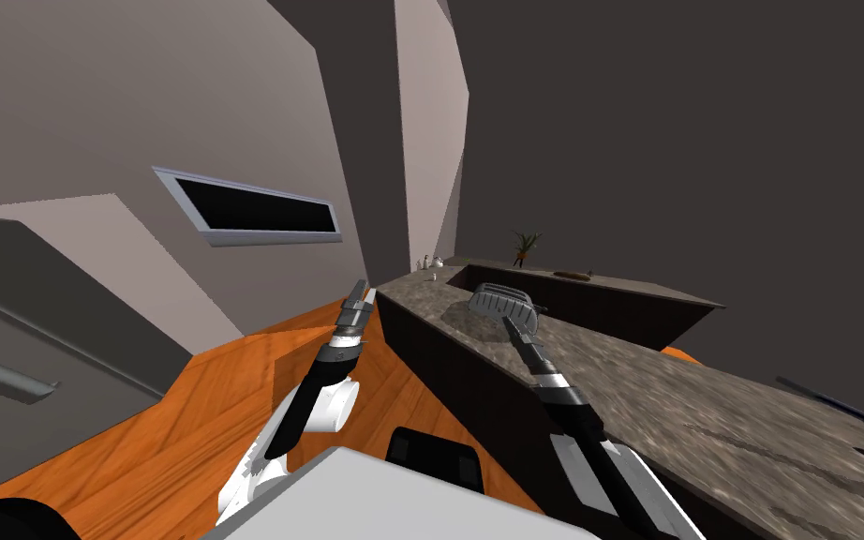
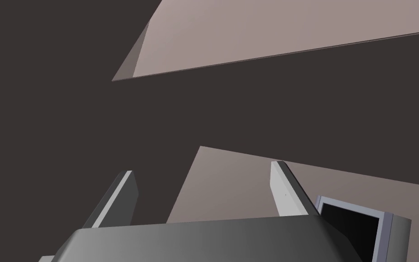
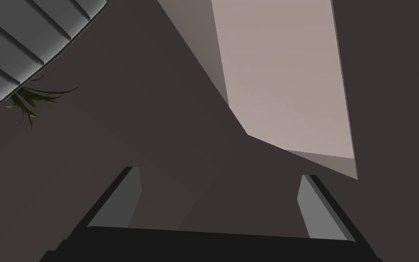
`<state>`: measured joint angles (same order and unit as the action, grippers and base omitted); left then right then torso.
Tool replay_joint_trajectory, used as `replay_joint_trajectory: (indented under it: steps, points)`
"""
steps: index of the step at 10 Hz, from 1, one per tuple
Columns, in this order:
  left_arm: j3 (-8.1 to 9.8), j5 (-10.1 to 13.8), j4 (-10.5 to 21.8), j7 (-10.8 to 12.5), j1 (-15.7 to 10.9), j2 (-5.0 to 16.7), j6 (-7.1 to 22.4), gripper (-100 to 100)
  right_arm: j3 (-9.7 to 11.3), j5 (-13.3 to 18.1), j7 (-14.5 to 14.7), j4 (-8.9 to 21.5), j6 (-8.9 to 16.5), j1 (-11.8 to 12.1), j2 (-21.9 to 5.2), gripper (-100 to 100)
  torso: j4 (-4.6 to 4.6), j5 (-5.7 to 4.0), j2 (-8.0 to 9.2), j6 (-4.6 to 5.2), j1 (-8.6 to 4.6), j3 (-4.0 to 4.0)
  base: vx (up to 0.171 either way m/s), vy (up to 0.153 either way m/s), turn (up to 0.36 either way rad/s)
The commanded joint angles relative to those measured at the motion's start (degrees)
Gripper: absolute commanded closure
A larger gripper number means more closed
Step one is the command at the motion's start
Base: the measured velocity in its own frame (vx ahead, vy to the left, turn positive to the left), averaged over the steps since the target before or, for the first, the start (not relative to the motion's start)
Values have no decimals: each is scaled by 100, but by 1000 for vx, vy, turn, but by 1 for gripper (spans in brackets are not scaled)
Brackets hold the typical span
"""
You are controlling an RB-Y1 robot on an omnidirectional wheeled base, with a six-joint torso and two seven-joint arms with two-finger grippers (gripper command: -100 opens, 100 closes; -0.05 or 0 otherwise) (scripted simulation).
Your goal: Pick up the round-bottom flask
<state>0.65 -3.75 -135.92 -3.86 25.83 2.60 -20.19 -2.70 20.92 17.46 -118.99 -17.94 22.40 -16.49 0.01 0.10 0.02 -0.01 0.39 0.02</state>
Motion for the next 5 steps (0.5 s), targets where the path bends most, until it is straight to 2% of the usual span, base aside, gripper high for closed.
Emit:
replay_joint_trajectory:
  steps: [1,5]
  points:
    - [0,0,0,0,0,0,0,0,-26,187,200,215,117,-99,-129,-100,0,0,0,0,0,0,2,84,-32]
    - [0,0,0,0,0,0,0,0,-138,788,816,954,516,-382,-614,-100,-3,2,-13,0,9,-8,15,142,-52]
